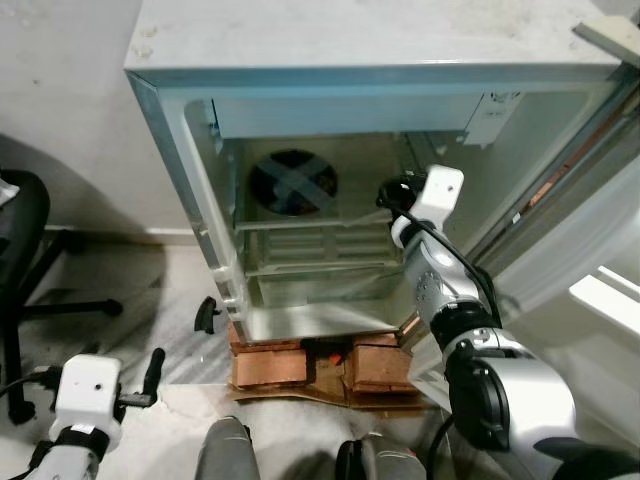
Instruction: Restocking fridge
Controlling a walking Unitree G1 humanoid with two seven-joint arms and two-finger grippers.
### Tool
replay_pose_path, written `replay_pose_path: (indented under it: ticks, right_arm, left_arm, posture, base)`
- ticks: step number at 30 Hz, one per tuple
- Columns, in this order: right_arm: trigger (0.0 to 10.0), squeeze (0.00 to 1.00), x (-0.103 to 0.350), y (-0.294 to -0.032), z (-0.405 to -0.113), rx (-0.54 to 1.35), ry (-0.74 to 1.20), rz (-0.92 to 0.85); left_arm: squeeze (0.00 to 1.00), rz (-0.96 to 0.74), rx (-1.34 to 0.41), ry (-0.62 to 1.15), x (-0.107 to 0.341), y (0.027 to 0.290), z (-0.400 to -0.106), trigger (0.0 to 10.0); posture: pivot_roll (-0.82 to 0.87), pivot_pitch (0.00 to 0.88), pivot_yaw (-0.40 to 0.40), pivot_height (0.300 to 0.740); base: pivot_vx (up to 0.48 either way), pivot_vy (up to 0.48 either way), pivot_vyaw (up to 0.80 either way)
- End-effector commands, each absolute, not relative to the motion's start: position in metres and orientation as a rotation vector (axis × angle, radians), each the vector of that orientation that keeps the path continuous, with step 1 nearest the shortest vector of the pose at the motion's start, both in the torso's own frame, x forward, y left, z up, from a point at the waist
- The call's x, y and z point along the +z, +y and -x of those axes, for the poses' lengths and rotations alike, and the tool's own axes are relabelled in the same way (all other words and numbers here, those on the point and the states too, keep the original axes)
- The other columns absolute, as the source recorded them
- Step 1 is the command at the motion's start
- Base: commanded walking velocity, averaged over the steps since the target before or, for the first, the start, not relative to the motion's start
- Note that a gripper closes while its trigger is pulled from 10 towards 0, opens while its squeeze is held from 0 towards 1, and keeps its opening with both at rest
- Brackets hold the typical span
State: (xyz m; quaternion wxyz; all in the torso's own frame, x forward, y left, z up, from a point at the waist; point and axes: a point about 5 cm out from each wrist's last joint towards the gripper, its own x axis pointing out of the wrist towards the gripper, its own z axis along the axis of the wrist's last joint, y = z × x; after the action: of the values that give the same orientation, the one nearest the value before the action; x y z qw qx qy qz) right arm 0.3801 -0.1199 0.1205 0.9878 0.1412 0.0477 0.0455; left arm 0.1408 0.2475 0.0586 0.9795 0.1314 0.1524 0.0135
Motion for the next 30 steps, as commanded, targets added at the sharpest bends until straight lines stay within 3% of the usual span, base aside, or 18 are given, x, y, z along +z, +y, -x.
replay_pose_path:
  ticks: [1, 15, 16, 17, 30]
  right_arm:
    - [10.0, 0.0, 0.102, -0.119, -0.375, 0.07, 0.201, -0.276]
    - [10.0, 0.0, 0.128, -0.132, -0.391, 0.009, 0.169, -0.221]
    - [10.0, 0.87, 0.128, -0.132, -0.391, 0.003, 0.166, -0.213]
    - [10.0, 1.0, 0.129, -0.131, -0.392, 0.006, 0.161, -0.211]
    - [10.0, 1.0, 0.161, -0.13, -0.403, 0.062, 0.04, -0.094]
  left_arm:
    - [0.0, -0.273, 0.031, 0.32, 0.061, 0.248, -0.135, 10.0]
    - [0.0, -0.274, 0.04, 0.387, 0.061, 0.245, -0.106, 10.0]
    - [0.0, -0.278, 0.045, 0.397, 0.062, 0.245, -0.104, 10.0]
    - [0.0, -0.278, 0.049, 0.401, 0.063, 0.245, -0.101, 10.0]
    - [0.0, -0.286, 0.061, 0.381, 0.062, 0.243, -0.112, 10.0]
  posture:
    - [0.35, 0.305, -0.06, 0.74]
    - [0.34, 0.374, -0.07, 0.74]
    - [0.34, 0.378, -0.072, 0.74]
    - [0.34, 0.384, -0.075, 0.74]
    - [0.32, 0.354, -0.098, 0.74]
  base:
    - [0.0, 0.0, 0.0]
    - [0.0, 0.0, 0.0]
    - [0.0, 0.0, 0.0]
    - [0.0, 0.0, 0.0]
    - [0.0, 0.0, 0.0]
